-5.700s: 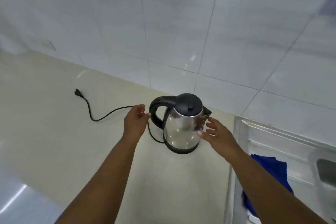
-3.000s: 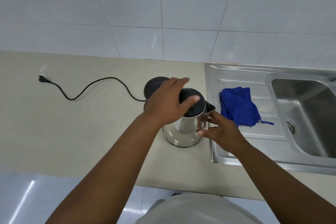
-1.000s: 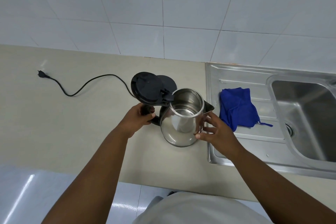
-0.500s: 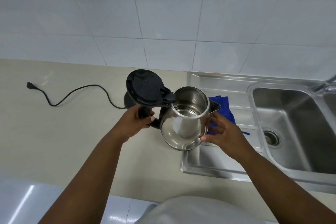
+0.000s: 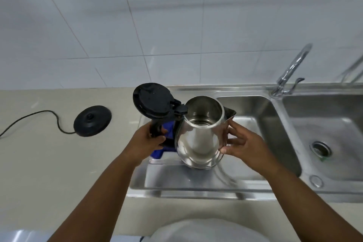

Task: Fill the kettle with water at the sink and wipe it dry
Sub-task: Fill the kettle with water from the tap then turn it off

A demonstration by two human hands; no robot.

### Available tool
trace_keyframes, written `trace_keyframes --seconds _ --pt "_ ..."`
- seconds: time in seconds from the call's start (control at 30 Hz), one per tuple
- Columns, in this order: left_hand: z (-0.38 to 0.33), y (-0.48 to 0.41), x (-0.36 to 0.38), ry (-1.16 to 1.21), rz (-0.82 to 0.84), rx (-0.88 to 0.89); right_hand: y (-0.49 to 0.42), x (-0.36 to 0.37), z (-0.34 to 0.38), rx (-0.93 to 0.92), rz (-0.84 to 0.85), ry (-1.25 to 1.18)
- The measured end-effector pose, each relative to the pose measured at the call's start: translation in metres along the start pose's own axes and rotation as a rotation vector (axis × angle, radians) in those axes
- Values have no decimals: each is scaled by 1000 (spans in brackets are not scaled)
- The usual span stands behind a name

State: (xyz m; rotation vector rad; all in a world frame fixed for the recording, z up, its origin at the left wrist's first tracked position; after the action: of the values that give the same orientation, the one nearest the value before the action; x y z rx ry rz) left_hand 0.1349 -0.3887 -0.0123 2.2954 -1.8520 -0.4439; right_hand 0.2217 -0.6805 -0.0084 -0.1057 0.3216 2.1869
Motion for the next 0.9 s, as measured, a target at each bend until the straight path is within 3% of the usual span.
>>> trace_keyframes --seconds 0.13,0.37,0.67,0.9 --pt "1 -16 59 -37 -52 -61 17 -56 -17 11 -9 -4" --pt "-1 -52 151 -53 -3 -138 29 -140 -52 80 -34 -30" --pt "19 -103 202 30 -113 -254 2 -187 -96 147 -38 -89" --pt "20 -149 218 29 -152 -236 -36 -213 -111 166 -10 -91"
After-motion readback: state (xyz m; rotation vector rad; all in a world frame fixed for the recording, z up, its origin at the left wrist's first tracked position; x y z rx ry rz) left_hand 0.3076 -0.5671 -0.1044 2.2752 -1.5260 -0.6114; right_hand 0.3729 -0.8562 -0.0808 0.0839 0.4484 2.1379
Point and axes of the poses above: each hand's wrist, its own y-axis away from the middle knuckle, its own x-axis out of the palm, z = x × y, the point moved 8 cm from there along -y, towards the middle knuckle, and after that the axes turned 5 degrees about z, right-handed, at the moved point
